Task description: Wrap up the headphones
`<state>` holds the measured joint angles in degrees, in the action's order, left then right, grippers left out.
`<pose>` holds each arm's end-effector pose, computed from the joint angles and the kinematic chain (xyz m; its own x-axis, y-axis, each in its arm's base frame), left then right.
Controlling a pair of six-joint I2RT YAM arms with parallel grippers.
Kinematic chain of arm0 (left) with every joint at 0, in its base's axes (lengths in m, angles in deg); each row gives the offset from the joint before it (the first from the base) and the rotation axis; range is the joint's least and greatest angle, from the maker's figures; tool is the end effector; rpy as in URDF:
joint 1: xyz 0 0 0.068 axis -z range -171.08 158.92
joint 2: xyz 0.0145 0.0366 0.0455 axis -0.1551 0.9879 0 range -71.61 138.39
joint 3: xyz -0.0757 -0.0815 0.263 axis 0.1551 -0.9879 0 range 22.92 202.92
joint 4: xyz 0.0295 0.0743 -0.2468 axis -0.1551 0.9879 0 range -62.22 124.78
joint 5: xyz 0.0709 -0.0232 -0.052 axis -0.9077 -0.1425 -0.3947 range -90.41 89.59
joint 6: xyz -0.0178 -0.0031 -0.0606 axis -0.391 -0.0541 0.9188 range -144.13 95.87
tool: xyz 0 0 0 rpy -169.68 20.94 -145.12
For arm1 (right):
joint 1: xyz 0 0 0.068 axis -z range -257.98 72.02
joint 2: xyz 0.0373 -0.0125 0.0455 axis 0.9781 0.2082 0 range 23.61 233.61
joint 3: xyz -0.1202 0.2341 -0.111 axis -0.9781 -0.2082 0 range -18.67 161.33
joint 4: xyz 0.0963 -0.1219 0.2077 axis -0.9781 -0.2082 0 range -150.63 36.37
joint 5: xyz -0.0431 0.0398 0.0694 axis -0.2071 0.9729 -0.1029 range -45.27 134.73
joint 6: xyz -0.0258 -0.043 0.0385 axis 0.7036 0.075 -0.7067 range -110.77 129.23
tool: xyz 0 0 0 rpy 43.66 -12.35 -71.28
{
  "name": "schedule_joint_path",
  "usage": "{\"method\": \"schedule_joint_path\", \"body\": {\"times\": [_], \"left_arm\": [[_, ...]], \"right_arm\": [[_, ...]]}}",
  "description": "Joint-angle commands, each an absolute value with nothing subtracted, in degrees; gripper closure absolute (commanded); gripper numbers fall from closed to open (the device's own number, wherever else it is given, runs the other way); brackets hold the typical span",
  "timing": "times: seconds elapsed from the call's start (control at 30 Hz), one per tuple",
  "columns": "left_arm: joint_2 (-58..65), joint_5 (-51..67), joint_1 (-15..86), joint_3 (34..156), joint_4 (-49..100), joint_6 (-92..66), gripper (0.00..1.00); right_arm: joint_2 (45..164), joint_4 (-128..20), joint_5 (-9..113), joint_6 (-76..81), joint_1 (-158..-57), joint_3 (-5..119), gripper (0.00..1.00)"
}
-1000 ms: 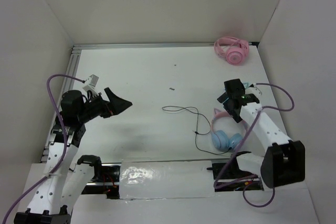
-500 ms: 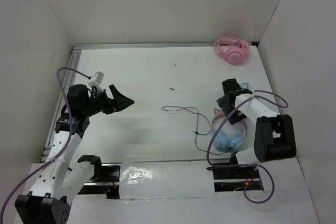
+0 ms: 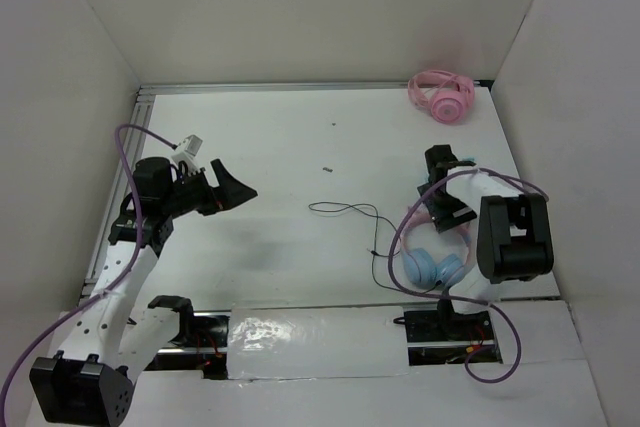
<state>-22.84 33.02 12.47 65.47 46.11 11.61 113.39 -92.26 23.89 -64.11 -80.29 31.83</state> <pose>0.1874 -0.0383 0.3077 -0.6590 -0.4475 -0.6045 0.2056 0.6660 -0.7171 0.2704 -0.0064 0.1667 -0.2448 0.8863 -0.3932 0.9466 0.3062 0.1010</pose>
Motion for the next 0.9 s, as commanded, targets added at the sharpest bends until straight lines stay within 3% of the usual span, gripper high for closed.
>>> {"method": "schedule_joint_path", "body": {"times": [0.0, 0.1, 0.13, 0.2, 0.27, 0.3, 0.33, 0.67, 0.87], "left_arm": [[-22.57, 33.51, 12.26, 68.19, 42.98, 9.97, 0.01], [-22.13, 33.34, 12.26, 68.63, 43.07, 10.14, 0.01], [-22.13, 33.42, 12.26, 68.54, 42.98, 10.14, 0.01], [-21.86, 33.42, 12.26, 68.54, 42.81, 10.32, 0.01], [-21.43, 33.95, 12.26, 68.54, 42.37, 10.15, 0.01], [-21.42, 34.04, 12.26, 68.63, 42.46, 10.23, 0.01], [-20.99, 34.48, 12.17, 68.71, 42.28, 10.15, 0.01], [-19.58, 42.91, 12.35, 69.07, 40.79, 9.09, 0.01], [-21.16, 48.89, 15.68, 67.93, 39.03, 7.95, 0.01]], "right_arm": [[116.33, -95.81, 21.53, -64.59, -79.91, 34.15, 0.09], [116.69, -95.73, 20.82, -63.81, -79.92, 33.72, 0.18], [116.08, -95.38, 20.74, -63.46, -79.92, 32.93, 0.3], [115.11, -94.68, 20.82, -62.67, -80.18, 32.05, 0.41], [113.0, -94.68, 20.21, -61.53, -80.97, 31.43, 0.68], [111.25, -95.03, 19.42, -61.43, -82.71, 31.52, 0.88], [110.19, -96.07, 17.5, -61.26, -83.68, 31.95, 0.99], [98.5, -108.91, 13.52, -63.89, -101.7, 36.0, 1.0], [88.93, -104.71, 15.46, -61.79, -112.77, 38.28, 1.0]]}}
